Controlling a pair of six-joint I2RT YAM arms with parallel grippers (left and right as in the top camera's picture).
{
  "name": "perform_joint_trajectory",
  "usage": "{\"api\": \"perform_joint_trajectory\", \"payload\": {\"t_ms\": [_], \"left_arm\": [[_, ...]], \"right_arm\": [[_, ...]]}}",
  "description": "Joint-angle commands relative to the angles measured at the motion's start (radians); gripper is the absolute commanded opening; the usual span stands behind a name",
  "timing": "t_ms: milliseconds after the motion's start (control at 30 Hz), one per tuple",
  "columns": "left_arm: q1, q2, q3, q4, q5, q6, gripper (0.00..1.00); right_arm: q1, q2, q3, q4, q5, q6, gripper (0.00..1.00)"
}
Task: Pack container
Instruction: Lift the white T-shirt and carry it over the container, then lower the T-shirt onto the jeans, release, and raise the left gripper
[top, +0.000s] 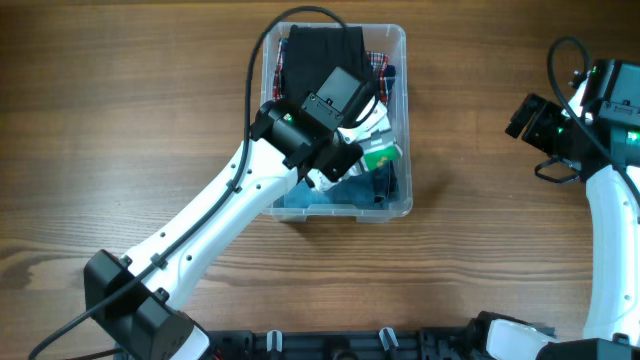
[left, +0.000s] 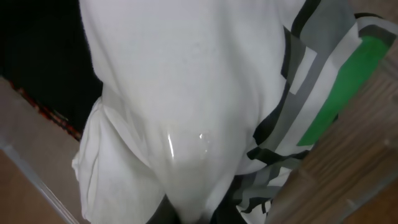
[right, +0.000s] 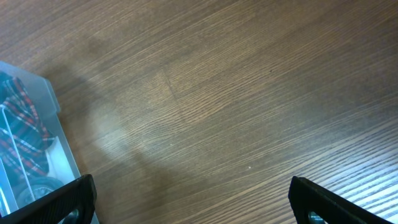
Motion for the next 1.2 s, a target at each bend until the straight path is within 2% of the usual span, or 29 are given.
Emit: {"api": "perform_joint_trajectory", "payload": {"t_ms": [0, 333, 567, 633, 667, 700, 767, 800, 867, 900, 1167], "left_arm": [[-0.003, 0.004, 0.015, -0.023, 0.003, 0.23, 0.04], [-0.003, 0.016, 0.015, -0.097, 0.091, 0.248, 0.04], [-0.003, 0.085, 0.015, -0.101, 0.093, 0.245, 0.04], [-0.003, 0.101, 0.015, -0.1, 0.093, 0.245, 0.07], [-0.003, 0.106, 0.015, -0.1, 0.093, 0.245, 0.11], [-0.003, 0.109, 0.015, -0.101, 0.091, 0.245, 0.38], [-0.003, 0.105, 0.016, -0.101, 0.071, 0.245, 0.68], [-0.003, 0.1, 0.016, -0.101, 0.061, 0.245, 0.79], [-0.003, 0.084, 0.016, -0.1, 0.032, 0.245, 0.95], [-0.003, 0.069, 0.016, -0.099, 0.011, 0.245, 1.0], [-0.003, -0.056, 0.016, -0.029, -0.001, 0.243, 1.0]], "right_arm": [[-0.005, 0.008, 0.01, 0.003, 0.01, -0.002, 1.0], [-0.005, 0.008, 0.01, 0.003, 0.01, -0.001, 1.0], [-0.005, 0.008, 0.01, 0.003, 0.01, -0.002, 1.0], [-0.005, 0.008, 0.01, 0.003, 0.01, -0.002, 1.0], [-0.005, 0.008, 0.01, 0.003, 0.01, -0.002, 1.0], [-0.005, 0.008, 0.01, 0.003, 0.01, -0.002, 1.0], [-0.005, 0.008, 0.01, 0.003, 0.01, -0.002, 1.0], [-0.005, 0.008, 0.01, 0.003, 0.01, -0.002, 1.0], [-0.005, 0.008, 0.01, 0.003, 0.01, -0.002, 1.0], [-0.005, 0.008, 0.01, 0.003, 0.01, -0.002, 1.0], [-0.005, 0.008, 0.01, 0.003, 0.01, -0.002, 1.0]]}}
